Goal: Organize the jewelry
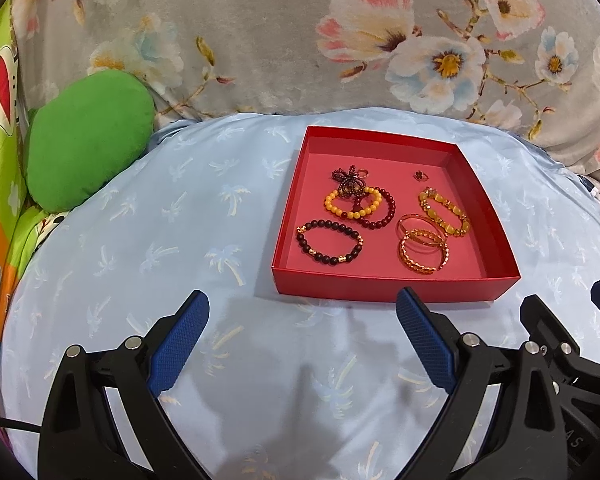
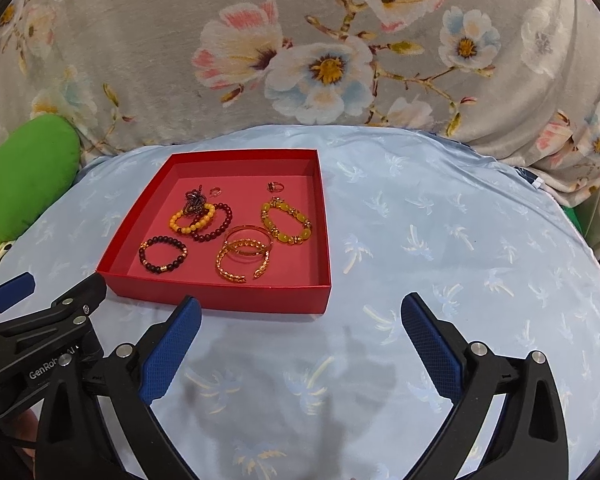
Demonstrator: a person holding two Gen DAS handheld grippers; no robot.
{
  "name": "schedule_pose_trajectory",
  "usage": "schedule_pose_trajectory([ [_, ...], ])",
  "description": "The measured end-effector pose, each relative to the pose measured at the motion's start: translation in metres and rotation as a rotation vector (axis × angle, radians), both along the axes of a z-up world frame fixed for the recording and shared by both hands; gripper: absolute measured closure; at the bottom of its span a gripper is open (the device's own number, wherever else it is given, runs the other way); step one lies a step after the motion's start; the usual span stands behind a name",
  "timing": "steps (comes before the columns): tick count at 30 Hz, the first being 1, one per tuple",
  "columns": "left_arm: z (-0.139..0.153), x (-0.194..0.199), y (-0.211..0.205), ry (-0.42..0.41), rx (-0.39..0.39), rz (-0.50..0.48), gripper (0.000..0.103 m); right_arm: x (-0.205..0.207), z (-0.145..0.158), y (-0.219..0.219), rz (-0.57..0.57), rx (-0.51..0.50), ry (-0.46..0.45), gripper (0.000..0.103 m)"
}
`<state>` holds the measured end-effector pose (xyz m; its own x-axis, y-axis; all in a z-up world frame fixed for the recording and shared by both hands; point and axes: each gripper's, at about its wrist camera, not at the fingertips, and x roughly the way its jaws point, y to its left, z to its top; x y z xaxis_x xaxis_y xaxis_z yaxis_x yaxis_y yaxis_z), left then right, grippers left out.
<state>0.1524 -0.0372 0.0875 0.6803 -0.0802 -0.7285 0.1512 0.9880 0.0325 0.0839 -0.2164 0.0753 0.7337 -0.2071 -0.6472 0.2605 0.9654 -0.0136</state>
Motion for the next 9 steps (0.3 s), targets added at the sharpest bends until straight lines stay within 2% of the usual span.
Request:
schedule_pose_trajectory([
  [9, -0.0006, 0.0006, 0.0008, 0.002, -0.003, 0.005, 0.013, 0.0002, -0.001, 0.0006, 0.0, 0.002, -0.005, 0.006],
])
